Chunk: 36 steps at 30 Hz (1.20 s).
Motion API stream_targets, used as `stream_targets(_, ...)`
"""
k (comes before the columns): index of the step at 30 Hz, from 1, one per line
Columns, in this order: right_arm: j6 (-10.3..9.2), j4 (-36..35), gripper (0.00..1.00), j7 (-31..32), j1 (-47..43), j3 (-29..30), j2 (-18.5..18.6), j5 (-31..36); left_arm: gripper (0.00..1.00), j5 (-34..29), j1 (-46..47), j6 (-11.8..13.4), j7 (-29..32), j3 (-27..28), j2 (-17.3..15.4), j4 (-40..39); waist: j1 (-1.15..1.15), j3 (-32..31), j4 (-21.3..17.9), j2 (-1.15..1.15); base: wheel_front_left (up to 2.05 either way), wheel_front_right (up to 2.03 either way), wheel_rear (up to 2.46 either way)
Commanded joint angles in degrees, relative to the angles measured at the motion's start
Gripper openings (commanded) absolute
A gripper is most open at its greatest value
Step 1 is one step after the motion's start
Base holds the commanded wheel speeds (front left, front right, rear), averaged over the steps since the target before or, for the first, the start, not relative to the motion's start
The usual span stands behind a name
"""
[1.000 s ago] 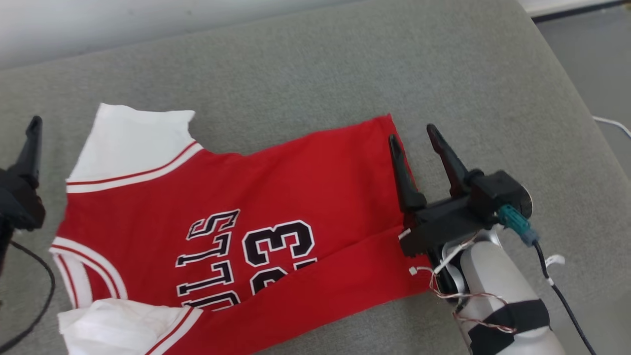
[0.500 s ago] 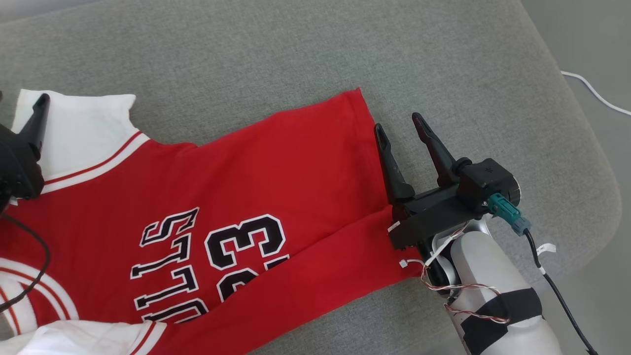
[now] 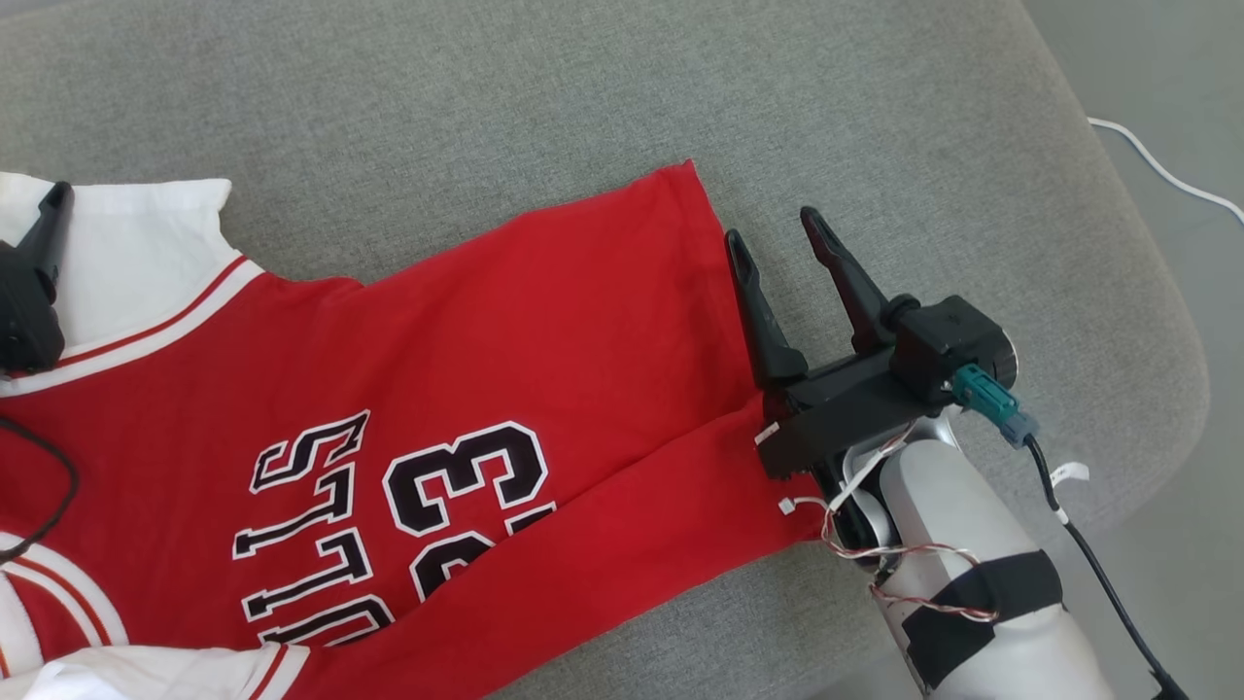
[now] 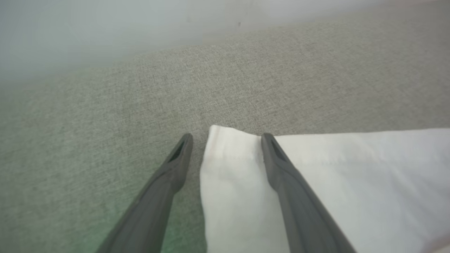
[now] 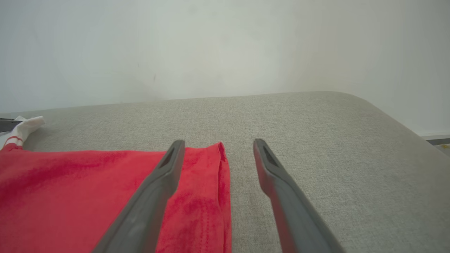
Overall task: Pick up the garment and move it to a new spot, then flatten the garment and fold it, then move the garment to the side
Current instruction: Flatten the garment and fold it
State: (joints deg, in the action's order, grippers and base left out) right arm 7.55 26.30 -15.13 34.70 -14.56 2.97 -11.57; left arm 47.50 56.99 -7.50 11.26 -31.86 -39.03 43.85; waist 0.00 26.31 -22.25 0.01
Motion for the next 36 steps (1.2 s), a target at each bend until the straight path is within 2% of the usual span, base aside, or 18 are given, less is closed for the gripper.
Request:
stream_targets(1, -0.14, 0.38, 1.0, -0.01, 0.96, -0.32, -0.19, -0.13, 0.42, 0.41, 0.45, 0.09, 0.24, -1.04, 0.19, 0.68, 0.0, 0.23, 0.16, -0.01, 0.0, 0.0, 0.0)
stream_targets(2, -0.14, 0.81, 1.0, 0.0, 1.29, -0.3, -0.18, -0.09, 0.13, 0.62, 0.74, 0.09, -0.38, -1.25, 0.32, 0.88, 0.0, 0.25, 0.28, -0.01, 0.0, 0.0, 0.0)
stream_targets(3, -0.14, 1.32, 1.0, 0.0, 1.73, -0.25, -0.15, -0.11, 0.0, 0.81, 0.93, 0.09, -0.92, -1.56, 0.53, 0.97, 0.0, 0.2, 0.44, -0.01, 0.0, 0.0, 0.0)
stream_targets(11, -0.14, 12.57, 1.0, 0.26, 7.99, -2.99, -0.15, -1.16, 0.0, 2.48, 1.76, 0.08, -5.96, -4.03, 0.53, -0.25, 0.0, -1.55, 2.12, -0.01, 0.0, 0.0, 0.0)
stream_targets(17, -0.14, 23.41, 1.0, 3.64, 16.09, -4.09, 0.82, -3.2, 0.0, 3.61, 1.91, 0.08, -9.63, -6.32, 0.79, -2.68, 0.0, -2.05, 4.37, -0.01, 0.0, 0.0, 0.0)
stream_targets(25, -0.14, 32.96, 0.98, 8.16, 22.6, -4.89, 1.62, -6.93, 0.0, 4.3, 3.12, 0.08, -12.48, -9.24, 1.75, -4.99, 0.0, -1.86, 6.95, -0.01, 0.0, 0.0, 0.0)
stream_targets(26, -0.14, 33.75, 0.89, 8.72, 22.75, -5.31, 1.56, -7.23, 0.0, 4.39, 3.22, 0.08, -12.69, -9.54, 1.7, -5.1, 0.0, -1.87, 7.09, -0.01, 0.0, 0.0, 0.0)
stream_targets(27, -0.14, 34.38, 0.84, 9.02, 22.97, -5.72, 1.47, -7.78, 0.0, 4.48, 3.28, 0.08, -12.89, -9.76, 1.69, -5.22, 0.0, -1.84, 7.2, -0.01, 0.0, 0.0, 0.0)
stream_targets(28, -0.14, 34.86, 0.7, 9.15, 23.32, -5.99, 1.42, -8.36, 0.0, 4.71, 3.31, 0.08, -13.13, -10.01, 1.67, -5.33, 0.0, -1.8, 7.29, -0.01, 0.0, 0.0, 0.0)
stream_targets(31, -0.14, 36.1, 0.08, 9.57, 24.06, -7.22, 1.26, -9.33, 0.0, 5.09, 3.68, 0.08, -13.51, -10.69, 1.32, -5.55, 0.0, -1.65, 7.34, -0.01, 0.0, 0.0, 0.0)
stream_targets(32, -0.14, 36.42, 0.0, 9.34, 24.29, -7.51, 1.22, -9.67, 0.0, 5.25, 3.83, 0.08, -13.71, -10.86, 1.17, -5.58, 0.0, -1.6, 7.34, -0.01, 0.0, 0.0, 0.0)
stream_targets(36, -0.14, 37.38, 0.0, 7.58, 25.5, -8.36, 1.83, -10.34, 0.0, 5.57, 4.41, 0.08, -14.33, -11.54, 0.91, -5.31, 0.0, -1.4, 7.42, -0.01, 0.0, 0.0, 0.0)
